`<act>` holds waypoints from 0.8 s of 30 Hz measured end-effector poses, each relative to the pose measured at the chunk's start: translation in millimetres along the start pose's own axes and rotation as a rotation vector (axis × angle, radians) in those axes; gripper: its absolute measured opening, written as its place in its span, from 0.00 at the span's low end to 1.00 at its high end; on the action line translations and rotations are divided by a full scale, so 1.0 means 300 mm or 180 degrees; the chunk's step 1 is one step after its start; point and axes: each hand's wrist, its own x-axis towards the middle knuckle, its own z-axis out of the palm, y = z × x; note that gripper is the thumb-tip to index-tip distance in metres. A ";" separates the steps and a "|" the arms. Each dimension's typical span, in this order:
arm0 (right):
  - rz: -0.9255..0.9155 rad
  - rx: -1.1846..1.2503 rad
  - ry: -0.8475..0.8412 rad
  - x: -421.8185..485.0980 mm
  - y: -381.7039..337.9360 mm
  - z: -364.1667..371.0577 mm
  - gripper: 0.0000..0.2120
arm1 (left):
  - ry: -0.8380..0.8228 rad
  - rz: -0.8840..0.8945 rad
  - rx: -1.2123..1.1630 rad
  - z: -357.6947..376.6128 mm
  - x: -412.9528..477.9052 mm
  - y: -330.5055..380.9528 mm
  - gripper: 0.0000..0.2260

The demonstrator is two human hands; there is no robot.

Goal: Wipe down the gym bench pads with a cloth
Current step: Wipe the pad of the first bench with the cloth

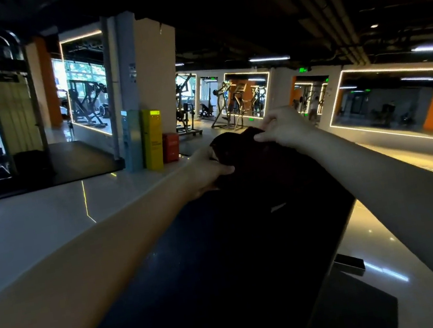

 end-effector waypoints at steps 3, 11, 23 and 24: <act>-0.0164 -0.0390 0.0017 0.066 0.019 0.083 0.10 | 0.0546 0.0320 0.0917 -0.007 0.044 -0.079 0.11; -0.0686 -0.1753 0.0060 0.129 0.034 0.196 0.08 | 0.1176 0.0412 0.1738 -0.027 0.102 -0.155 0.15; -0.0950 -0.3179 -0.1583 -0.074 0.044 0.243 0.46 | -0.0413 -0.0006 0.3175 -0.098 0.004 -0.217 0.59; -0.0993 -0.3262 -0.1585 -0.068 0.054 0.243 0.46 | -0.0457 -0.0083 0.3263 -0.102 -0.003 -0.222 0.60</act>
